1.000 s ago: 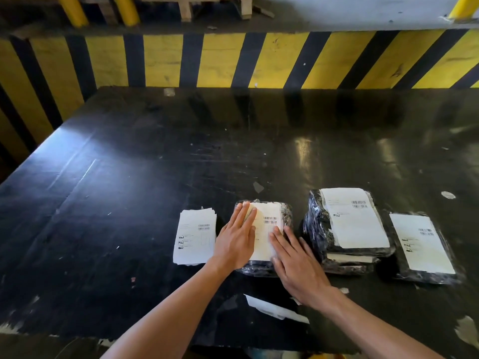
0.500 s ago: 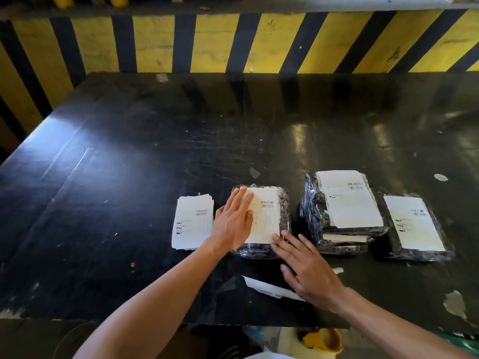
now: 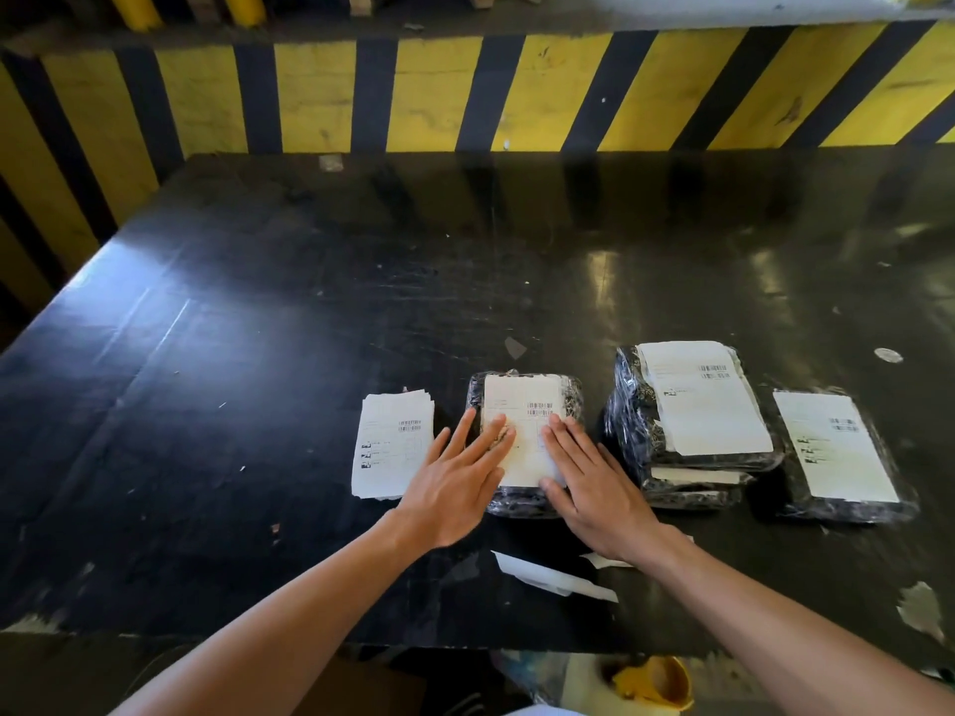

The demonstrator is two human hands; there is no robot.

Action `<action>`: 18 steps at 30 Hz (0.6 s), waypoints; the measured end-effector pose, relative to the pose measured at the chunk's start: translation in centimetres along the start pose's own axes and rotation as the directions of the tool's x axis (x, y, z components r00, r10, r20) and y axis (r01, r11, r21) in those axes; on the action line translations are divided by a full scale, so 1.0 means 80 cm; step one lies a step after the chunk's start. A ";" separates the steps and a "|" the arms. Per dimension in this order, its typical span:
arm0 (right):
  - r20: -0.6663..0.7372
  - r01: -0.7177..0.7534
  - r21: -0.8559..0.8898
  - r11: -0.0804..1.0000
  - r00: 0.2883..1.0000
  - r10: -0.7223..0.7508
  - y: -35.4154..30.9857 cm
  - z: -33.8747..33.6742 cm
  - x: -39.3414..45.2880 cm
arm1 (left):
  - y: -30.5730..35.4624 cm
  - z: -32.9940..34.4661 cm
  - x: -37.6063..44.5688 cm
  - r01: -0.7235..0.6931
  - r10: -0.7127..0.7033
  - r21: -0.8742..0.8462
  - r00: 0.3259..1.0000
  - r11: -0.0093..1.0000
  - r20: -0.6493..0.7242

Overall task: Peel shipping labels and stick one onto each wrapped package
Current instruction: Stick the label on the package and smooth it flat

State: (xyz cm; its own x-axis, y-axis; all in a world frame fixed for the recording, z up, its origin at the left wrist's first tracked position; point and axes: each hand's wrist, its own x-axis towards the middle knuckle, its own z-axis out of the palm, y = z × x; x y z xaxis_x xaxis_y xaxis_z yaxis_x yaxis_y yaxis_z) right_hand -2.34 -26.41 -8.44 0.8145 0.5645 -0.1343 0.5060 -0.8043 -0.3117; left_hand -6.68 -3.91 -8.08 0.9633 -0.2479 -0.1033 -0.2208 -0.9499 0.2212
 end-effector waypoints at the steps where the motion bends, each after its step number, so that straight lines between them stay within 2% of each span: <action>1: 0.000 0.003 0.003 1.000 1.000 -0.003 0.000 0.000 0.000 | 0.000 0.002 -0.011 -0.010 0.010 0.009 1.000 1.000 -0.009; 10: -0.027 0.028 0.049 0.998 0.999 -0.027 0.004 0.009 0.002 | -0.008 0.025 -0.067 -0.091 0.098 0.096 0.993 0.991 -0.071; 13: -0.040 0.031 0.095 0.995 0.999 -0.027 0.004 0.013 0.001 | 0.001 0.018 -0.073 -0.074 0.079 0.048 0.990 0.996 -0.116; 18: -0.226 -0.001 0.138 0.990 0.974 0.032 -0.007 -0.001 0.012 | 0.011 -0.016 -0.028 -0.057 0.038 -0.066 0.967 0.996 -0.254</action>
State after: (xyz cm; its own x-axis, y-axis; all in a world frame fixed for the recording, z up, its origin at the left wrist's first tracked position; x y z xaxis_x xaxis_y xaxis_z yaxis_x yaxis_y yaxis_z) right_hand -1.84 -25.41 -8.34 0.8735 0.4815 0.0716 0.4613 -0.7717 -0.4379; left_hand -8.84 -3.94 -6.40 0.9614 -0.2274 0.1546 -0.2642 -0.9197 0.2904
